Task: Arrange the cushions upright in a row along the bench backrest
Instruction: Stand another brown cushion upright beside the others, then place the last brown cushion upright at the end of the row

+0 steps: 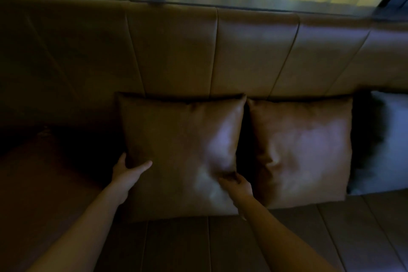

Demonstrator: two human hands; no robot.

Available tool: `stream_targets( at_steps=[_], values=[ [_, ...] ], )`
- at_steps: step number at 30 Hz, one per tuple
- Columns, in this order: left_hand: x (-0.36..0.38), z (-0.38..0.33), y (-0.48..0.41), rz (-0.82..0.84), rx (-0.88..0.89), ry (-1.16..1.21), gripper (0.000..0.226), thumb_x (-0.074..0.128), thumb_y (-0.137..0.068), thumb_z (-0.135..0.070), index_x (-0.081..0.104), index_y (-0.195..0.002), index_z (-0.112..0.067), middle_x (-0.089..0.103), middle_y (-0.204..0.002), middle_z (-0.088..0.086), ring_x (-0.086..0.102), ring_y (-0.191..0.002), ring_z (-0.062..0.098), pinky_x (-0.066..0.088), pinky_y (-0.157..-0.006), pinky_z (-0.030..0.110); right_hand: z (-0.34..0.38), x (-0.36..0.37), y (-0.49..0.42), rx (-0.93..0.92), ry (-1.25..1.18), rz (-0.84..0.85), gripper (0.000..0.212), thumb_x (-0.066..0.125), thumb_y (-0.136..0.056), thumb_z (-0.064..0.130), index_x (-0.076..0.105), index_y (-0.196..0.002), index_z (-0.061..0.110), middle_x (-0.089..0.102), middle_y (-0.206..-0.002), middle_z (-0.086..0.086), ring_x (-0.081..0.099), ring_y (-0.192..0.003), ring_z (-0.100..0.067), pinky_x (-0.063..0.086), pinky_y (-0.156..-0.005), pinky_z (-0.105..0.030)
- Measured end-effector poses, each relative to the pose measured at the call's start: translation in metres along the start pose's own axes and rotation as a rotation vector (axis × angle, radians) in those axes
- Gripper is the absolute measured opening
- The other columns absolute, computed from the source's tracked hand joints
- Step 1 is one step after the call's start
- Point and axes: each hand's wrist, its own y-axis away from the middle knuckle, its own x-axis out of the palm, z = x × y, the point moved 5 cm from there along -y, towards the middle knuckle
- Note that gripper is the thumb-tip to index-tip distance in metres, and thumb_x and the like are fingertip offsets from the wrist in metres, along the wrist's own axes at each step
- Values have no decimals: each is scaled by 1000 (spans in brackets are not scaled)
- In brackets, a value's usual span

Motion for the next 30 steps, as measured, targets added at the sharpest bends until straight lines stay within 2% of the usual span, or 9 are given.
stream_targets(
  at_steps=[2, 4, 8, 12, 14, 16, 18, 26, 30],
  values=[
    [-12, 1, 11, -12, -50, 28, 95, 76, -76, -35, 17, -152, -34, 25, -158, 9, 31, -140, 38, 30, -109, 59, 6, 0, 19, 35, 23, 39, 56, 66, -88, 21, 46, -140, 10, 61, -97, -5, 63, -87, -21, 55, -70, -30],
    [-30, 2, 23, -46, -105, 85, 92, 75, -76, -36, 19, -150, -39, 26, -157, 8, 33, -139, 38, 32, -107, 61, 14, 5, 37, 54, 39, 66, 62, 64, -90, 25, 38, -145, 12, 59, -113, -10, 61, -105, -28, 52, -83, -37],
    [-76, 8, 47, -111, -213, 170, 83, 71, -83, -26, 20, -148, -41, 33, -152, 16, 53, -122, 43, 51, -88, 57, 28, 32, 69, 21, 117, 163, 61, 60, -92, 28, 35, -146, 13, 57, -127, -9, 60, -104, -22, 47, -91, -39],
    [-110, 13, 70, -171, -210, 340, 81, 61, -90, -13, 12, -151, -36, 46, -135, 17, 74, -69, 32, 59, -53, 39, 33, 60, 101, 7, 204, 277, 46, 55, -94, 29, 50, -136, 11, 63, -103, -1, 64, -95, -20, 48, -89, -39],
    [-128, 12, 84, -264, -140, 287, 74, 56, -93, -11, 13, -153, -22, 47, -120, 12, 68, -43, 15, 53, -39, 25, 34, 72, 118, 28, 233, 334, 43, 53, -95, 30, 51, -134, 11, 65, -115, -5, 64, -103, -25, 49, -88, -39],
    [-142, 16, 90, -330, -98, 255, 76, 61, -90, -19, 18, -152, -15, 49, -136, 11, 74, -84, 25, 59, -71, 33, 31, 83, 137, 52, 251, 393, 41, 48, -97, 31, 50, -134, 13, 64, -121, -4, 64, -102, -23, 47, -88, -38],
    [-156, 18, 99, -378, -77, 185, 74, 65, -87, -21, 27, -149, -12, 50, -140, 14, 59, -115, 31, 48, -97, 41, 29, 94, 151, 46, 268, 427, 39, 46, -98, 31, 51, -132, 13, 64, -119, -3, 63, -95, -20, 46, -86, -37],
    [-238, 34, 116, -421, -59, 145, 60, 65, -88, -19, 41, -142, -9, 49, -142, 20, 49, -128, 36, 41, -105, 47, 32, 168, 203, -37, 398, 453, 25, 47, -94, 27, 57, -114, 14, 63, -105, -1, 63, -86, -18, 43, -81, -34],
    [-309, 59, 111, -419, -109, 112, 61, 63, -89, -21, 38, -143, -9, 45, -144, 19, 46, -129, 37, 39, -102, 46, 24, 233, 226, -37, 436, 492, 34, 47, -96, 31, 53, -125, 14, 62, -109, -3, 60, -86, -18, 42, -74, -31]
  ],
)
